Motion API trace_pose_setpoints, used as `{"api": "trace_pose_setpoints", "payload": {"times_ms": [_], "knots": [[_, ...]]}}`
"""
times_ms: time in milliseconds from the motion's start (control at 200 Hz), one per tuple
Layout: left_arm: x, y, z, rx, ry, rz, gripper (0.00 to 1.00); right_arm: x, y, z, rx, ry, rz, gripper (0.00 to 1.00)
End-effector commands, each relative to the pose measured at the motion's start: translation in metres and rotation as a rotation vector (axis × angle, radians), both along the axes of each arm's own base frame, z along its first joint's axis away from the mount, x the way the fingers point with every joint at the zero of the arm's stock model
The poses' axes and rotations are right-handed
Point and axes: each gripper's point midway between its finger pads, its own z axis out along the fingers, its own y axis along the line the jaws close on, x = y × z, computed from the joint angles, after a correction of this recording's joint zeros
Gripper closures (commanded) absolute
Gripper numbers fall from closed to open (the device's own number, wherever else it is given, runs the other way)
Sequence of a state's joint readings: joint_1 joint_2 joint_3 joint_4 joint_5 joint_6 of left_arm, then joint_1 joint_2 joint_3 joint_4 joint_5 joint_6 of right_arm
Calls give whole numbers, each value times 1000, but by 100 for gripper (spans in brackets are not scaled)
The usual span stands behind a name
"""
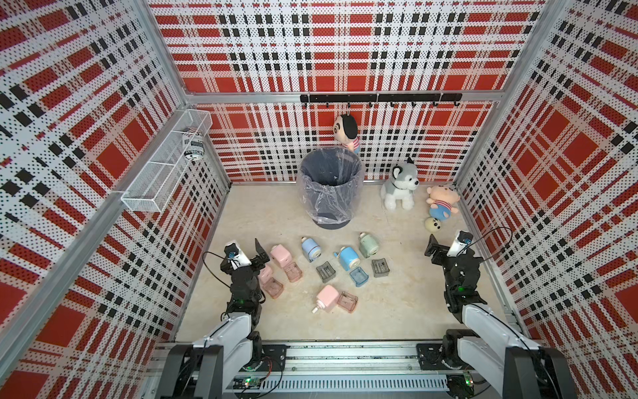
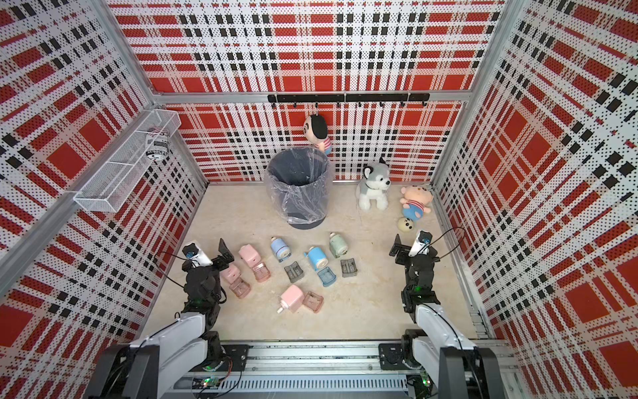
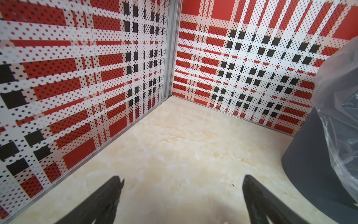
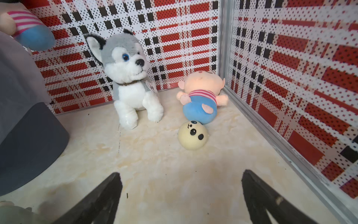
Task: Take out the pencil sharpener tray and clean the shavings
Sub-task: Reset both arms
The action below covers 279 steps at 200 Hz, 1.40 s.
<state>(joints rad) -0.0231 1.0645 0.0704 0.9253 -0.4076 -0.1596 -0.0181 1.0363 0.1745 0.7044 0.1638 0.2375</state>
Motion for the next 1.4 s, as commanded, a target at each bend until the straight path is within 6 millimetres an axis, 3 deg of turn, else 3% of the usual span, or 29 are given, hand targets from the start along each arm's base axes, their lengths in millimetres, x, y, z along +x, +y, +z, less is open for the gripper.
{"api": "trace_pose_setpoints", "payload": {"times_ms": [0, 75, 331, 441, 596, 732, 897, 972, 1393], "knots": [[9, 4, 18, 8, -84, 20, 2, 3, -9, 18, 29, -145, -47, 0], [15, 4, 20, 7, -104, 24, 2, 5, -9, 4, 16, -136, -46, 0], [25, 1, 25, 31, -143, 10, 2, 2, -14, 9, -44, -169, -83, 0], [20, -3, 27, 72, -174, 39, 2, -7, -19, 8, -48, -230, -113, 0], [32, -29, 23, 177, -130, 0, 2, 9, 2, -3, -100, -219, 13, 0], [34, -26, 18, 149, -129, -45, 2, 22, 3, -8, -103, -167, 22, 0], [54, -17, 2, 106, -67, -67, 2, 40, 13, -13, -130, -111, 61, 0], [58, -16, 4, 99, -76, -68, 2, 55, 11, -26, -129, -18, 50, 0], [57, -17, 4, 95, -80, -70, 2, 56, 14, -24, -151, -21, 47, 0]]}}
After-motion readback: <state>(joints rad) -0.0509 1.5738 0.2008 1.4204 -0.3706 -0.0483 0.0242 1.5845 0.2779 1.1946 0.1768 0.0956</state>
